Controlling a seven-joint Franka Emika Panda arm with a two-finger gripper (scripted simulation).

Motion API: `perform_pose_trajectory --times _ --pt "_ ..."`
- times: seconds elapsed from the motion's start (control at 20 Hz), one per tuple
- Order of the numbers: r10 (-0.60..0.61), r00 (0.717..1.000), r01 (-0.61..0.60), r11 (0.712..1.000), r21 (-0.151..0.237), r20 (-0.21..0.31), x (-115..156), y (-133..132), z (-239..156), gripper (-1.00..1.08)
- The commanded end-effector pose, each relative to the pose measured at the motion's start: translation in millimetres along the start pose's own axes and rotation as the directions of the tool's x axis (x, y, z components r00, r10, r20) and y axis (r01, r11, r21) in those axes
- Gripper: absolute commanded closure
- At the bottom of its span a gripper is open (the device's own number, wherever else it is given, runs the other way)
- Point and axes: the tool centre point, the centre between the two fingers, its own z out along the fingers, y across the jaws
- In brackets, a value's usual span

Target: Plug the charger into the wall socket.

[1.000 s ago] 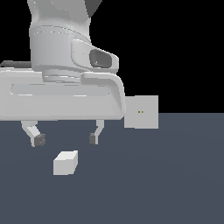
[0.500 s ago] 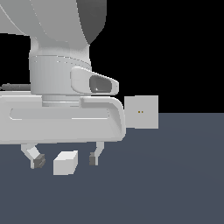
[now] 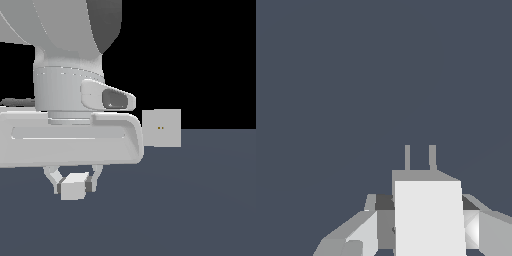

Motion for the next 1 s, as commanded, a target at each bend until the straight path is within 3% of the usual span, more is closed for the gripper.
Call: perform_pose_trajectory --times 0.0,0.5,0.95 --pt "0.0 1.0 0.0 1.0 0.0 0.0 0 0 0 1.08" --pt "0.034 0.999 -0.034 0.999 -0.004 0.0 11 21 -11 1.08" --pt "0.155 0.988 -0.155 0.988 -0.017 -0.002 47 99 -49 1.08"
